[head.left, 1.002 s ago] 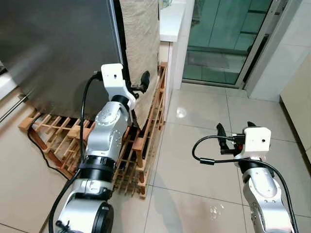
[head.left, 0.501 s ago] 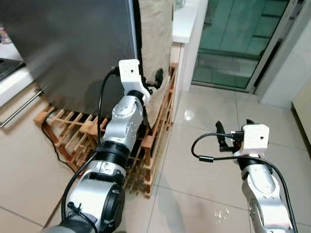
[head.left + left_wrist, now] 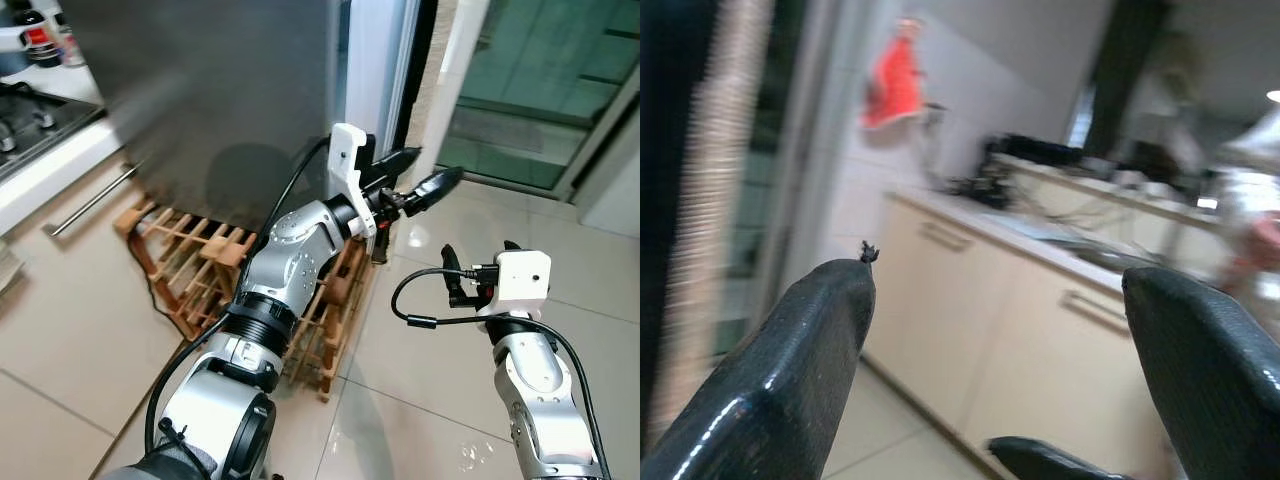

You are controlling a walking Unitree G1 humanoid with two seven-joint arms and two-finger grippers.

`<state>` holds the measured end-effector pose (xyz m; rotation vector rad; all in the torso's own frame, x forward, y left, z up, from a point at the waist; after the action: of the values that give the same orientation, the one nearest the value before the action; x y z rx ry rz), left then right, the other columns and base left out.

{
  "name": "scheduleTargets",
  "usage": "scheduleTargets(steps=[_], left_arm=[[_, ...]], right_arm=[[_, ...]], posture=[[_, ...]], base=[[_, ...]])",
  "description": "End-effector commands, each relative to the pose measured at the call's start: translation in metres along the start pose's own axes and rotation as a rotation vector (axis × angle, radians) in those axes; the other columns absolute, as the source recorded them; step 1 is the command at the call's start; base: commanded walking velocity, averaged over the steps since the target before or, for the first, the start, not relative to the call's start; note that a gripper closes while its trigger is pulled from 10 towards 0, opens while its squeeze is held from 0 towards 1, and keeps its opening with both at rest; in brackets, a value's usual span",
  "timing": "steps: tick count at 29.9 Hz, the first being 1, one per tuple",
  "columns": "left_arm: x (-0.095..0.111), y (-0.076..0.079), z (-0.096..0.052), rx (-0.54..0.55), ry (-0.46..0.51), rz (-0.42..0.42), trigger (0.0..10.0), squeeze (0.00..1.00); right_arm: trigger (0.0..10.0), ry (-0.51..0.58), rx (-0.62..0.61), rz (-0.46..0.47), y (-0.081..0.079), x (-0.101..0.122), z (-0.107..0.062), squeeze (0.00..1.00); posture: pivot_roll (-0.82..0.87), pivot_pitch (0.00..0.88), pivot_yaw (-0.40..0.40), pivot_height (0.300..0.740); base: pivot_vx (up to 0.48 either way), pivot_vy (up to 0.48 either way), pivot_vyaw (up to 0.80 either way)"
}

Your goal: Restocking fridge

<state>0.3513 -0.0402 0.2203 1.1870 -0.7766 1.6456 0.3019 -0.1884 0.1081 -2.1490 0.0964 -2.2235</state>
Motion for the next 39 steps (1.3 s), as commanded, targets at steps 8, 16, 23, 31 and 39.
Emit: scheduleTargets(steps=[8, 16, 23, 31, 39], left_arm=[[0.011, 0.014, -0.016, 0.050, 0.063, 0.018, 10.0, 0.00], [0.058, -0.049, -0.112, 0.476, 0.131, 0.157, 10.0, 0.00], [0.041, -0.095, -0.193, 1.026, -0.055, 0.304, 10.0, 0.00], [0.006, -0.103, -0.240, 1.220, -0.284, 0.357, 10.0, 0.00], [0.004, -0.101, -0.249, 1.274, -0.298, 0.393, 10.0, 0.00]], right_arm=[[10.0, -0.009, -0.006, -0.004, 0.002, -0.003, -0.004, 0.00], [10.0, -0.013, 0.050, 0.023, -0.007, -0.005, 0.000, 0.00], [10.0, -0.038, 0.143, 0.067, -0.030, -0.008, 0.020, 0.00], [10.0, -0.031, 0.232, 0.104, -0.054, 0.003, 0.061, 0.00], [10.0, -0.049, 0.343, 0.152, -0.083, 0.018, 0.095, 0.00]], posture=[[-0.11, 0.000, 0.047, 0.740], [-0.05, 0.000, 0.026, 0.740], [-0.01, 0.000, 0.014, 0.740], [0.01, 0.000, 0.010, 0.740], [0.03, 0.000, -0.006, 0.740]], base=[[0.000, 0.000, 0.00], [0.000, 0.000, 0.00], [0.000, 0.000, 0.00], [0.000, 0.000, 0.00], [0.000, 0.000, 0.00]])
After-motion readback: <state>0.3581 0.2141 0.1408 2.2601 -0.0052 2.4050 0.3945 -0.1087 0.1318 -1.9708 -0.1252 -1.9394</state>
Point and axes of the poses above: a point about 5 cm out from each wrist's last joint towards the gripper, its own z axis pointing out of the wrist towards the gripper, its own x axis along the axis of the wrist's last joint, y = z × x, the point moved 4 cm from there along z, pointing out of the wrist towards the gripper, and after that the axes turned 11 degrees about z, right-handed, at the moved point
